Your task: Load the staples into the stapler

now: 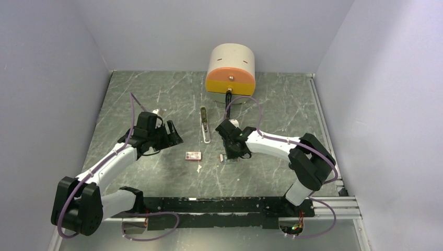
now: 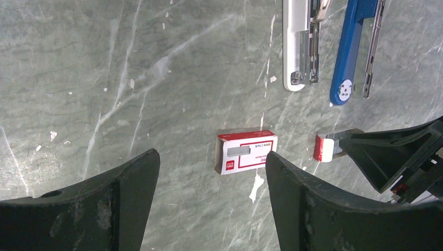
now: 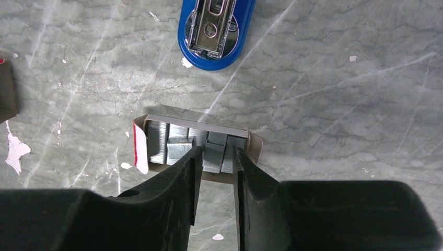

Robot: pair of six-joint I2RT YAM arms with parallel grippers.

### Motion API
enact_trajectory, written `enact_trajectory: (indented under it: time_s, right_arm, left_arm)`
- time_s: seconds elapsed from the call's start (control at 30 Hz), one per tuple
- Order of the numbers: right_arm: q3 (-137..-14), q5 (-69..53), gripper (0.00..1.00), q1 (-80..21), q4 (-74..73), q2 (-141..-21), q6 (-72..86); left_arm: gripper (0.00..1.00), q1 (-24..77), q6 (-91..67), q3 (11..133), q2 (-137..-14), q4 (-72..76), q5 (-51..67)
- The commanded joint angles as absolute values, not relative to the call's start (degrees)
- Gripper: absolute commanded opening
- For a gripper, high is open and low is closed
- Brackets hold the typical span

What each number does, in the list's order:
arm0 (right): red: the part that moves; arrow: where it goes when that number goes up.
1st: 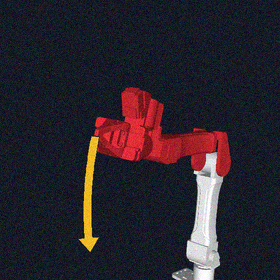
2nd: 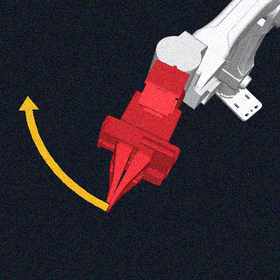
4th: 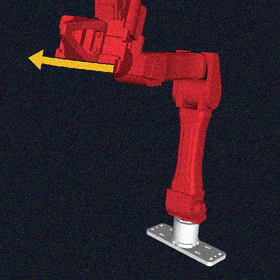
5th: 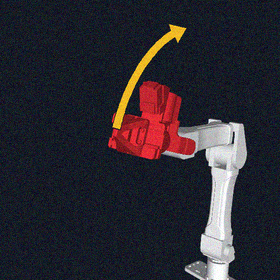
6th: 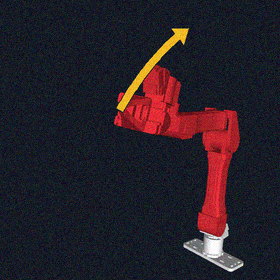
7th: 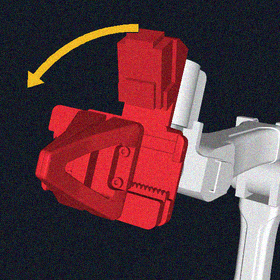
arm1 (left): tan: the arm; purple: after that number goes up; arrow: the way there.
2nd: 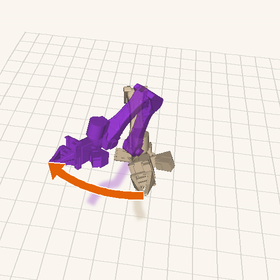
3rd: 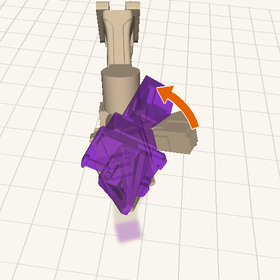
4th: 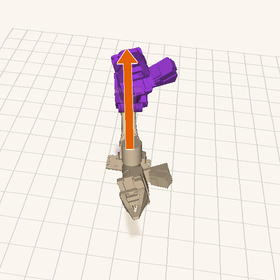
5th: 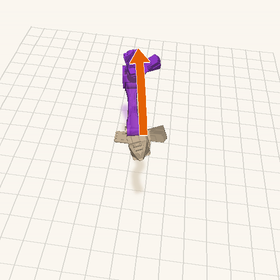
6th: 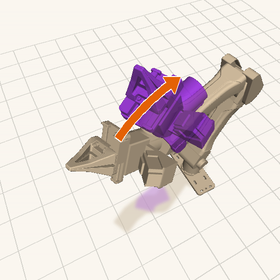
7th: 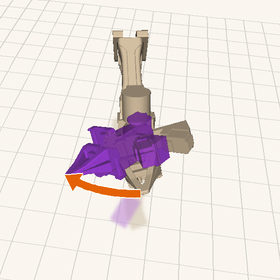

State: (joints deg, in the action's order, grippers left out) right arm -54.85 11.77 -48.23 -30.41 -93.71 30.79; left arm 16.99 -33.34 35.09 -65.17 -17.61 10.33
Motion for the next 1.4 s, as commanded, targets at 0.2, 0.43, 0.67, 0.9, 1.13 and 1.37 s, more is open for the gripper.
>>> enact_trajectory:
  time_s: [0.2,0.43,0.67,0.9,1.13,1.37]
  right_arm:
    - [-54.57,12.04,0.32,-48.52,-29.62,-95.55,31.20]
    - [-54.49,12.31,0.22,-48.52,-29.65,-95.11,31.63]
    - [-55.13,14.17,0.19,-48.52,-30.51,-91.05,32.14]
    - [-55.86,14.54,0.20,-48.49,-30.61,-87.73,32.38]
    - [-56.60,17.62,0.20,-43.75,-29.47,-87.33,30.31]
    - [-55.82,14.92,0.20,-36.34,-26.65,-91.96,25.83]
  left_arm:
    - [0.79,17.23,-32.50,34.99,-65.28,-17.40,11.75]
    - [0.79,17.23,-32.58,34.89,-65.13,-17.53,11.67]
    - [0.79,17.18,-32.53,34.99,-64.78,-17.67,11.49]
    - [0.79,17.22,-32.54,35.24,-64.36,-18.10,11.37]
    - [0.79,17.23,-32.69,35.49,-63.46,-18.62,11.38]
    - [0.79,17.23,-32.68,35.75,-63.54,-18.87,11.58]
